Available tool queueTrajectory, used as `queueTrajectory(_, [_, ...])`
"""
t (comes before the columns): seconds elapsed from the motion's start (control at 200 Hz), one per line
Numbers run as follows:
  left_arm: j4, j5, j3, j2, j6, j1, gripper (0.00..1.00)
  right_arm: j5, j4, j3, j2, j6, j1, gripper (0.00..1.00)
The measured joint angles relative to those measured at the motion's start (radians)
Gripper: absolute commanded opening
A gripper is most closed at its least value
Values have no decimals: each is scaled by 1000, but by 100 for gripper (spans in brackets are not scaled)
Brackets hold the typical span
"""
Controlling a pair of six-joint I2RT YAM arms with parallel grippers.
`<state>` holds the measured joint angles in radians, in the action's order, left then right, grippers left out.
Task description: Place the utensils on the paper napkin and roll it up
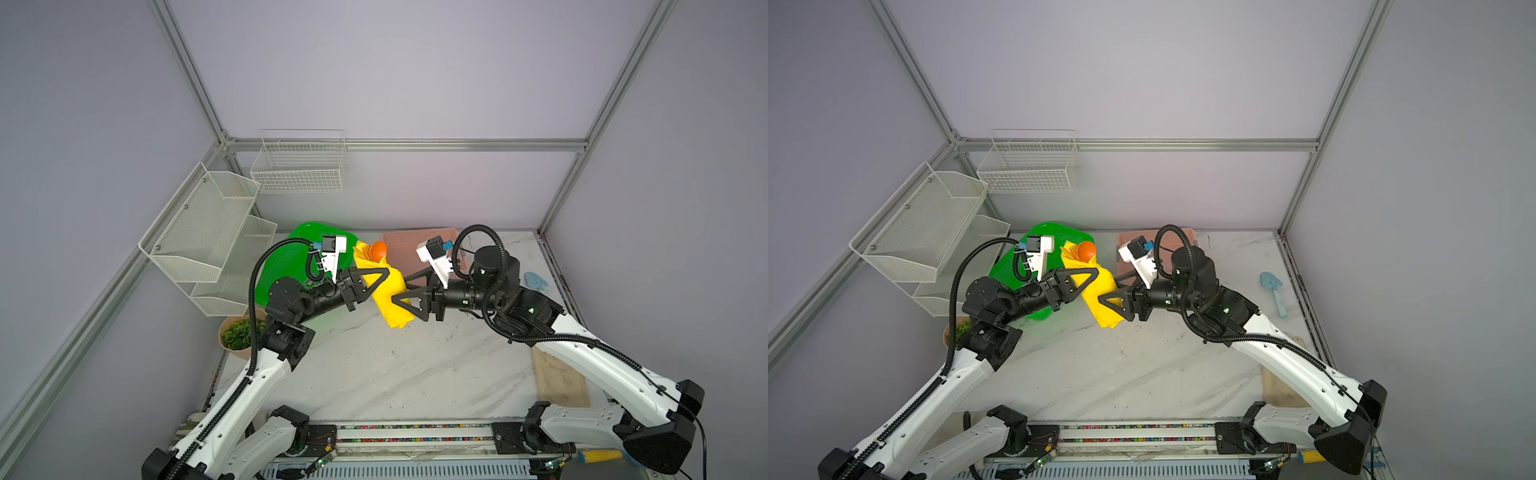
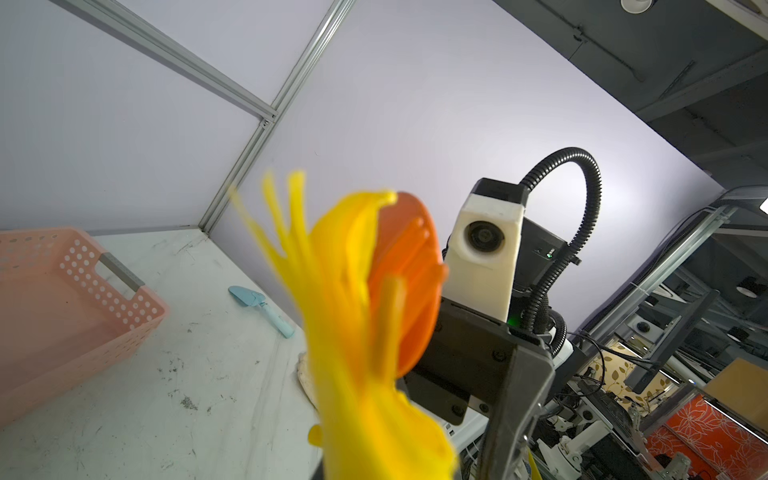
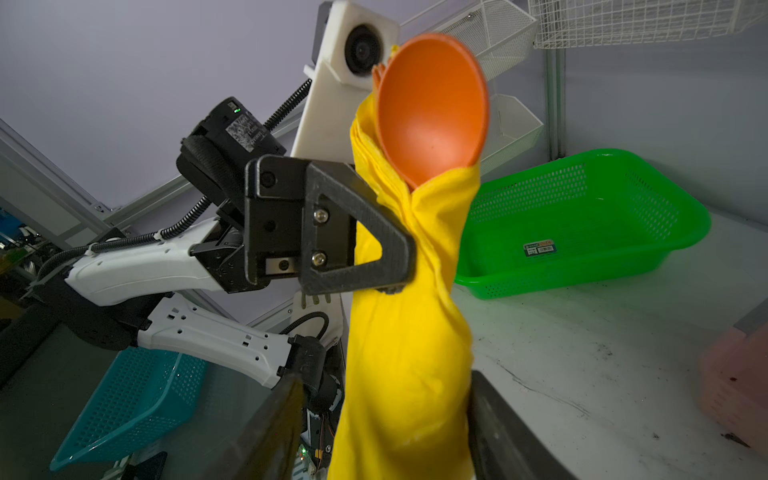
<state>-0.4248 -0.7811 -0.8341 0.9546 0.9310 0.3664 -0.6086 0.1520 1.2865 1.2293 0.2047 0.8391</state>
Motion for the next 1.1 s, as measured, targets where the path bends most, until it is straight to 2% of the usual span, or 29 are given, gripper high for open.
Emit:
queueTrajectory(0.265, [-2,-5,0,8,1,-1,0,-4,-36,-1,38,11,29,50])
queueTrajectory(0.435, [-2,-3,0,8,1,-1,0,17,-40,-2,72,10,45,61])
queueTrajectory(0.505, [-2,-3,0,7,1,-1,0,29,-40,-2,82,9,48,61])
queueTrajectory(0.735, [-3,0,0,3,1,-1,0,24,-61,-6,87,17,48,45])
queueTrajectory(1.005, [-25,-3,0,4,8,-1,0,-46,-122,-34,87,38,48,40])
queueTrajectory(1.1, [-43,-9,0,5,20,-1,0,-66,-145,-41,88,47,47,35])
